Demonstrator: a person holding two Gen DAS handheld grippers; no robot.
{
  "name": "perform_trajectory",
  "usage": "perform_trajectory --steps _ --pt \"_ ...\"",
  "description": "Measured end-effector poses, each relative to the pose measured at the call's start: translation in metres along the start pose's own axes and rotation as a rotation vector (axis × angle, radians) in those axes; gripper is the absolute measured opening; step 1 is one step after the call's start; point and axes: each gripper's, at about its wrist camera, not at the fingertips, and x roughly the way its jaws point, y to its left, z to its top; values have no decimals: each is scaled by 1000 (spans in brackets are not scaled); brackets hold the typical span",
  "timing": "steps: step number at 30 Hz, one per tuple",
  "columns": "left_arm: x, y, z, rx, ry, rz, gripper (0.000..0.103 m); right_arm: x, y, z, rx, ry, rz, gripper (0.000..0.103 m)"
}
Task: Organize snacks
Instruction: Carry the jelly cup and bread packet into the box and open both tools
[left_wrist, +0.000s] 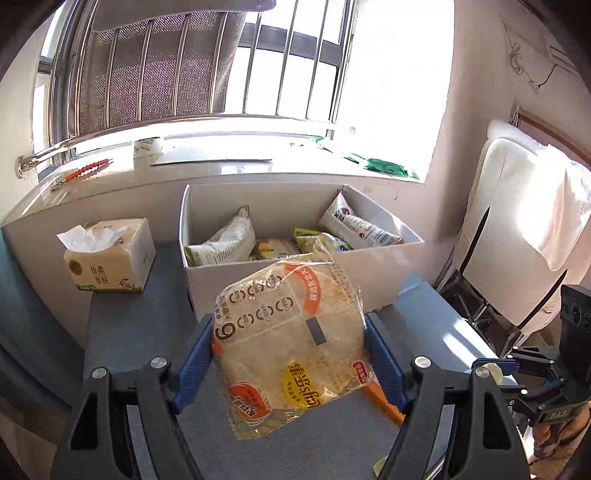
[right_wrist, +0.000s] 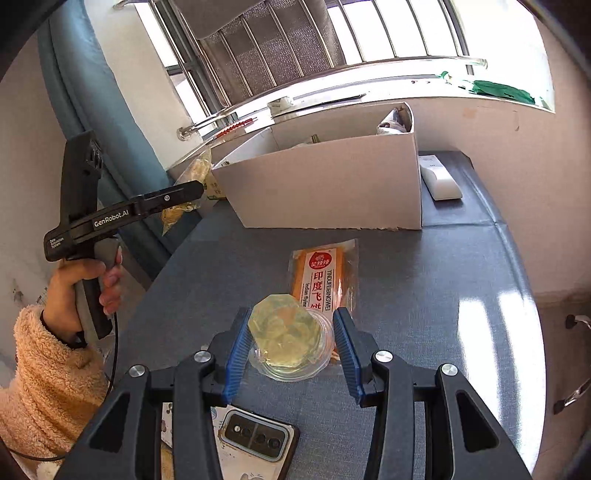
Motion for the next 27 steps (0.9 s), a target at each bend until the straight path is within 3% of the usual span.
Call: perform_trajectory --steps 5,9,12,14,16,17,18,19,21,27 --pt "1 2 56 -43 -84 -43 81 -4 4 76 -52 -151 -22 48" --pt "25 8 92 -55 -111 -80 82 15 -14 138 37 -186 9 48" --pt "55 11 108 -63 -53 -63 82 33 -30 173 92 -189 -61 48" --pt "74 10 113 -47 -31 -37 83 42 -44 189 140 -196 -49 48" --pt "92 15 116 -61 -1 -45 97 53 -57 199 197 -178 -10 50" --pt "99 19 115 -79 21 -27 103 57 -63 203 227 -174 2 64" --pt "104 23 113 -94 49 -1 103 59 -67 205 249 -171 12 95" --pt "106 26 112 -100 68 12 103 57 -69 207 263 -187 1 103" --pt "103 32 105 -112 76 30 103 49 -68 205 254 -223 -14 103" --pt "78 39 89 -94 66 58 103 39 -61 196 162 -215 -91 103"
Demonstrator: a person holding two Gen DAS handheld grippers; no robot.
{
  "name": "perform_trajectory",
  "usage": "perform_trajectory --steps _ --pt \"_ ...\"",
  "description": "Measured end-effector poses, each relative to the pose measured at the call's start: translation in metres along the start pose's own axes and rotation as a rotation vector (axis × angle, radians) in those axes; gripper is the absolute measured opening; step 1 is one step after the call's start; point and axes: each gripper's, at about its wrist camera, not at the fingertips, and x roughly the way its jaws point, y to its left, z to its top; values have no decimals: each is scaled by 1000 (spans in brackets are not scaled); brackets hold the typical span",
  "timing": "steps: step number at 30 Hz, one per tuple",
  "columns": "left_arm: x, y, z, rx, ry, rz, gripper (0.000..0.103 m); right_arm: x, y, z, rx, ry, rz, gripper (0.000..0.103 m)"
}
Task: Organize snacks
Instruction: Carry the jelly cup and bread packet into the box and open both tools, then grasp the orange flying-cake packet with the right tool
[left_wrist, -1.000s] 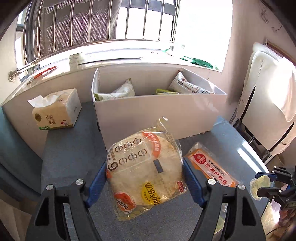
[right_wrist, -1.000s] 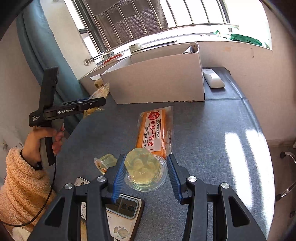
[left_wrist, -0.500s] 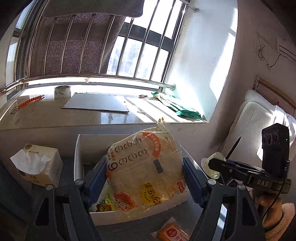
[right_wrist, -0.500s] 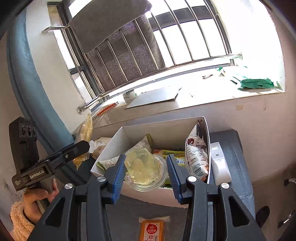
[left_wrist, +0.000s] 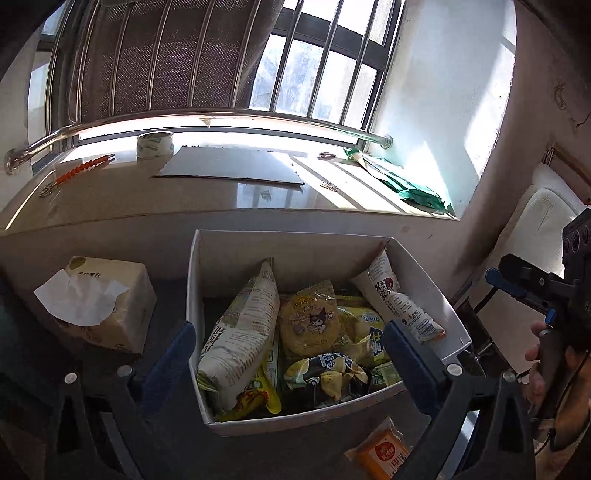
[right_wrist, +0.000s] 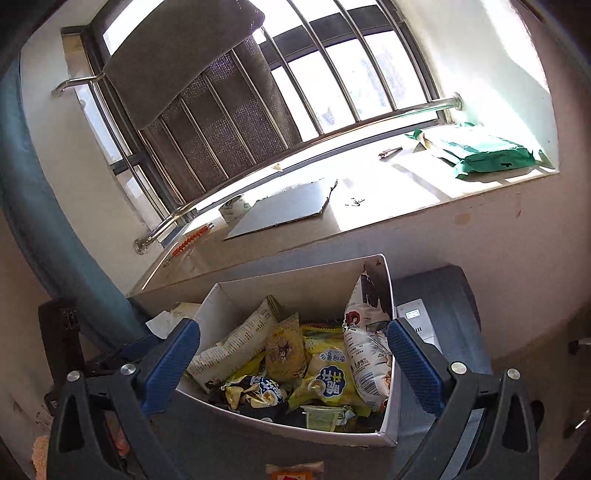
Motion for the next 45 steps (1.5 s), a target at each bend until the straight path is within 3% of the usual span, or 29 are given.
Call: perform_trajectory --steps 2,6,11,14,17,25,27,30,35,38,42,45 --pt "-13 -1 -7 28 -11 15 103 -4 0 -7 -20 -3 -24 103" --pt "-47 -5 -29 86 -43 21 103 -33 -1 -27 -29 0 14 103" --pt "-85 -21 -77 138 -58 9 103 -65 12 -72 -108 -16 -24 103" --pt "-101 -31 -110 153 -53 -16 103 -73 17 -107 -137 38 -25 103" --pt "-106 -41 -143 151 -44 -19 103 -82 20 -142 -166 61 -47 103" --pt "-92 -62 -226 112 75 -45 103 -108 4 -219 -173 143 -119 103" --pt "-91 -64 -237 89 82 -35 103 -105 9 -229 -227 174 -167 103" --pt "-91 -67 -244 59 92 -69 103 -96 14 -234 -264 197 -154 103" --pt "-94 -78 -251 110 94 -56 103 -64 22 -227 -233 252 -131 103" --pt "-95 -80 -255 113 96 -44 103 -39 39 -223 -326 266 -139 103" --pt "-99 -82 -258 120 99 -48 103 5 56 -222 -413 366 -222 103" --pt "-98 -81 -260 114 103 -53 103 26 63 -222 -427 414 -205 103"
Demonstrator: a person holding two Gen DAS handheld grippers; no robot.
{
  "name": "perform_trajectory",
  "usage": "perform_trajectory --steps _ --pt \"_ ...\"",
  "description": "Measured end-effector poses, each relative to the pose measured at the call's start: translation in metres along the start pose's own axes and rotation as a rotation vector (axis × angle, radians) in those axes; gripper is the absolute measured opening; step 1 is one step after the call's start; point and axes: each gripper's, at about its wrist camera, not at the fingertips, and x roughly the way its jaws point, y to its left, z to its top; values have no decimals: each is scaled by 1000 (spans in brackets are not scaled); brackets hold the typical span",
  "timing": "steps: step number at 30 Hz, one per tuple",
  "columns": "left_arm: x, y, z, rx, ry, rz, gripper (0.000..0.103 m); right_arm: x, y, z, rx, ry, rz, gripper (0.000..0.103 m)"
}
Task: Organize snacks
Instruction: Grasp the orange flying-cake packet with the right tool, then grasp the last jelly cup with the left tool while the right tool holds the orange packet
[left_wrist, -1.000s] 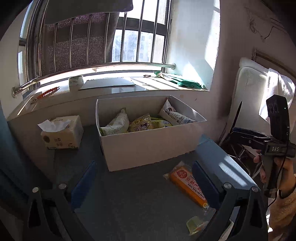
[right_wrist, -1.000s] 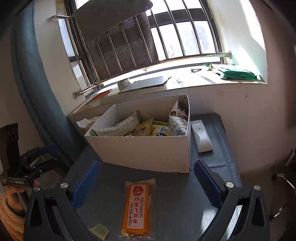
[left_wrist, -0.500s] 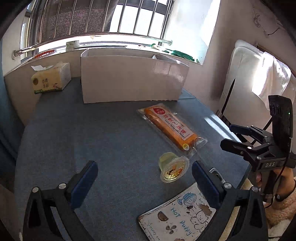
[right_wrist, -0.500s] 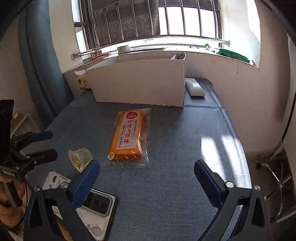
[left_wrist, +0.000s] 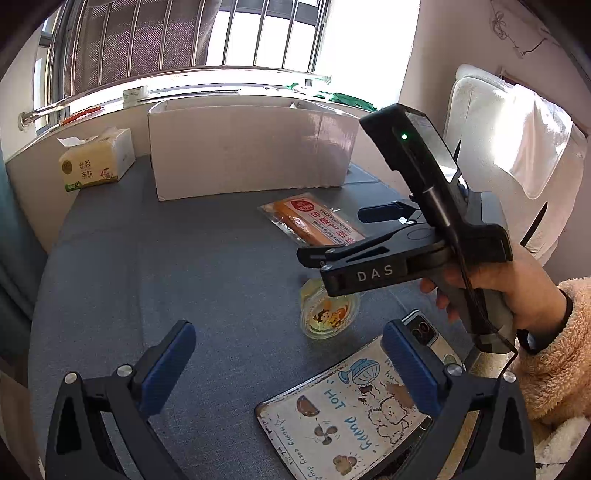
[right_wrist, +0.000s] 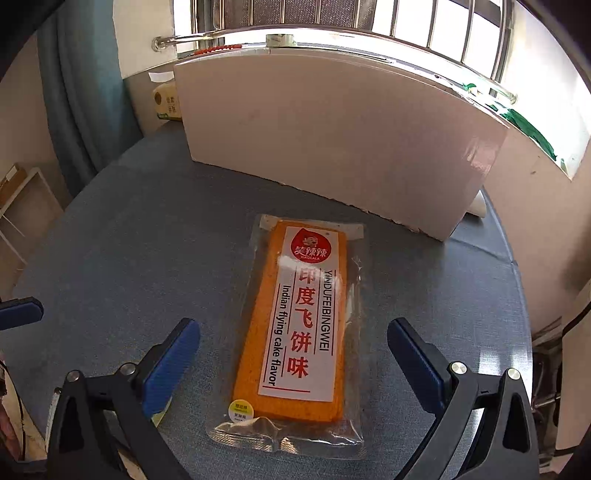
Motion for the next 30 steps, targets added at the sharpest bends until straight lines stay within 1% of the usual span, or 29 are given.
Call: perform_trajectory --steps 3,5,6,7,8,9,10,13,14,15,16,17,18,19,21,22,23,24,25,27,28,30 --pt "1 -1 -1 3 4 9 103 12 -4 4 58 45 51 103" --pt "-1 -1 -1 1 -3 -5 103 10 -6 3 63 23 60 101" --pt "-2 -2 -1 -1 -7 -10 103 8 -8 1 68 13 66 94" --pt "-2 -2 -1 -1 -5 -9 103 4 -11 0 79 -5 75 85" --pt "-1 -3 -1 2 0 -7 103 0 -17 -1 102 -19 86 58" --pt "0 -4 -1 6 2 -4 103 -4 -21 -2 114 -16 103 57" --pt "0 -5 -1 8 2 -4 103 -6 -22 -3 104 -3 102 57" --pt "6 -7 0 11 18 -3 103 -12 -23 -8 73 -8 104 56" --pt "8 -6 1 13 19 -1 103 -14 -24 -10 83 -10 116 53" --pt "10 -6 2 13 22 -1 103 -18 -28 -12 101 -25 122 23" --pt "12 -5 2 13 27 -1 103 -27 -36 -14 138 -65 111 2" --pt "13 -5 3 14 31 -2 103 -34 -45 -14 173 -87 86 0" --pt "14 -6 3 16 36 -1 103 -37 -50 -14 172 -85 81 0" --pt "15 -6 4 17 39 1 103 -37 -53 -10 158 -64 93 0" --pt "17 -5 6 17 38 5 103 -39 -58 -10 169 -62 104 1" --pt "16 -5 8 14 33 3 103 -41 -58 -11 172 -61 104 6" --pt "16 -5 8 10 28 -1 103 -42 -57 -10 169 -59 113 34" --pt "15 -4 8 7 25 -6 103 -44 -55 -10 159 -71 132 87" --pt "15 -4 7 7 26 -7 103 -43 -50 -9 140 -86 161 102" --pt "13 -4 4 12 31 1 103 -46 -38 -8 73 -130 231 103" --pt "11 -3 3 16 31 5 103 -41 -32 -4 20 -139 234 103" --pt "8 -2 0 15 32 15 103 -31 -23 1 -77 -108 169 103"
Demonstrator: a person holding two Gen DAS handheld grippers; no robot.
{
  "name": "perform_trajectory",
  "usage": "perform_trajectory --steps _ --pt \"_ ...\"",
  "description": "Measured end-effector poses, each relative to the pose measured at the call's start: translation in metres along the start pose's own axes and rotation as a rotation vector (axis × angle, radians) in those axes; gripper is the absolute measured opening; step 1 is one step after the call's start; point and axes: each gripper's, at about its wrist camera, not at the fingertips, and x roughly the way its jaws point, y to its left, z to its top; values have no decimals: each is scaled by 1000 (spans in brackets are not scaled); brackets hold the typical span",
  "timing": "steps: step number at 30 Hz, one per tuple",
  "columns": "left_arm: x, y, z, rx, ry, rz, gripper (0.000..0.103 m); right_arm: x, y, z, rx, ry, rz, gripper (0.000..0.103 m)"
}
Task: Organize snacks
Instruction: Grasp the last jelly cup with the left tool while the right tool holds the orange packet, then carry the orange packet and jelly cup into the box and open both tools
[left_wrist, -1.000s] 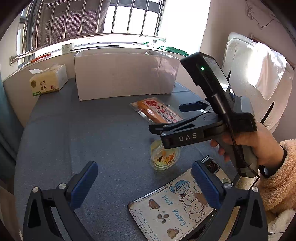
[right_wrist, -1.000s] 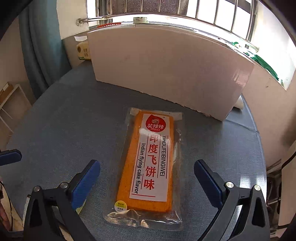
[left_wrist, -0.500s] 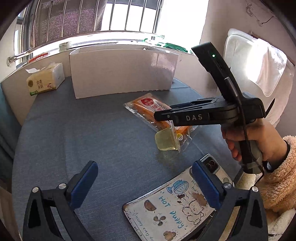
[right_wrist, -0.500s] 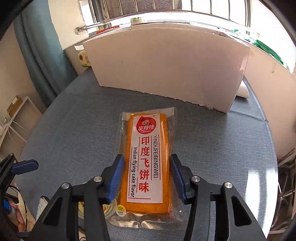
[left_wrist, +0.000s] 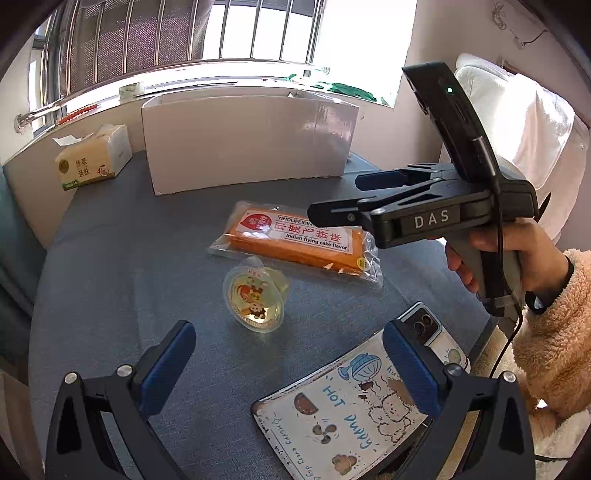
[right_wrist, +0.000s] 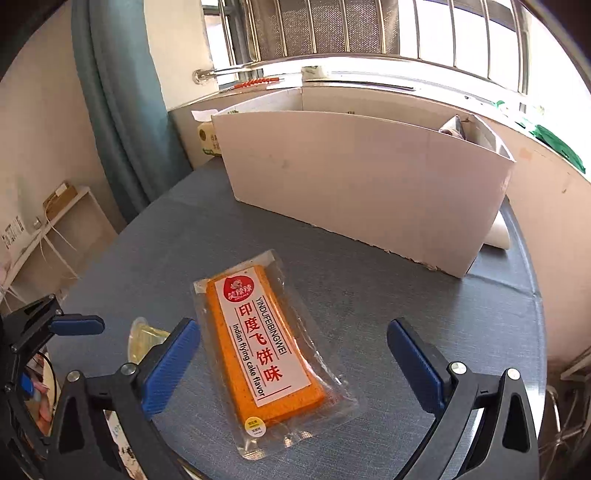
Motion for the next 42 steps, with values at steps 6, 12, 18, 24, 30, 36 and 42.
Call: perform_trajectory --steps 6,12,18,24,30,36,42 --pt "0 9 -1 -25 -3 6 103 15 4 -6 -141 87 103 103" --pt "5 14 2 -33 3 10 103 27 16 -25 -194 136 69 98" --pt "14 20 4 -45 25 33 103 11 22 -29 -161 108 22 60" --pt "30 27 13 -54 78 62 103 -35 3 -47 24 -9 61 60" --pt "47 21 27 19 75 91 101 -78 -4 -73 198 -125 71 60" --pt "60 21 30 67 91 88 51 -91 0 -87 227 -123 71 60" --pt "40 17 29 74 48 53 51 -92 1 -94 262 -142 115 61"
